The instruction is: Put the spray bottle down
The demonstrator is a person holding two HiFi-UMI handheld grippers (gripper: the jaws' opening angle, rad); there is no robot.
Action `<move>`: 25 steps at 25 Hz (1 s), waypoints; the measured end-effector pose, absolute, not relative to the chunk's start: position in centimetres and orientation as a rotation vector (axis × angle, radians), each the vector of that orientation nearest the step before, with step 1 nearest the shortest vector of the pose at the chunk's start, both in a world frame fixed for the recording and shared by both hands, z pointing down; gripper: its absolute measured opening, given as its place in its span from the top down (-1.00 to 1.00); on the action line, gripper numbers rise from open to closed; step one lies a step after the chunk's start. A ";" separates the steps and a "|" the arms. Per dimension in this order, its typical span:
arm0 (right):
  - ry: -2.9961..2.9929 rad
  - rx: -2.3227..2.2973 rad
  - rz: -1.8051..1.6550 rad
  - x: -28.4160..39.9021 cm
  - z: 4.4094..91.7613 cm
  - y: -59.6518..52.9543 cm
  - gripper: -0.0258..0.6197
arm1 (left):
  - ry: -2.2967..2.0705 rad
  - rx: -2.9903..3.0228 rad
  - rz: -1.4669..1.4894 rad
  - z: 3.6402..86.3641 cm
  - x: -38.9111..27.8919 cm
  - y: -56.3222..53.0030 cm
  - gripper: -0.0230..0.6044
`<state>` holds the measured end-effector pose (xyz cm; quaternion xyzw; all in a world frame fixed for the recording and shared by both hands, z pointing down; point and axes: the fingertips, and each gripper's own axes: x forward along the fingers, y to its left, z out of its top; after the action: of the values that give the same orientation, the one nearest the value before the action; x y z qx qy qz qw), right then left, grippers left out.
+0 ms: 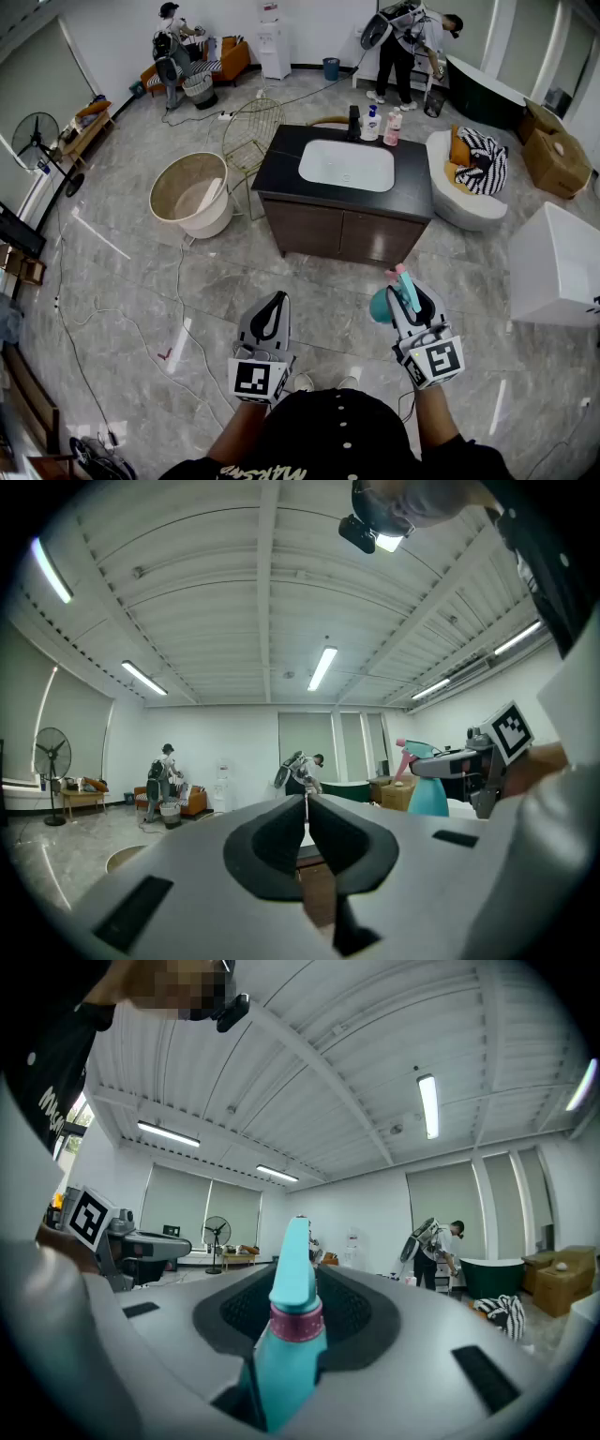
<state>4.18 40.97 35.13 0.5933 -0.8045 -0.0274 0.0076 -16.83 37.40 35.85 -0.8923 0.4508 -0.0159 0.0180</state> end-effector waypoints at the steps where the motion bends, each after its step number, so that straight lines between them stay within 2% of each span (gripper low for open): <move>1: -2.515 1.854 -0.085 4.3 35.2 41.1 0.53 | 1.399 -2.772 -0.050 35.9 -16.7 37.5 0.86; 25: -2.580 1.754 -0.086 8.0 37.2 41.5 0.53 | 1.495 -2.740 -0.086 37.8 -12.7 39.8 0.86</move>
<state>8.02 41.52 37.24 0.5621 -0.8265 -0.0277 0.0104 -12.74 39.78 37.75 -0.8775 0.4786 -0.0274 0.0095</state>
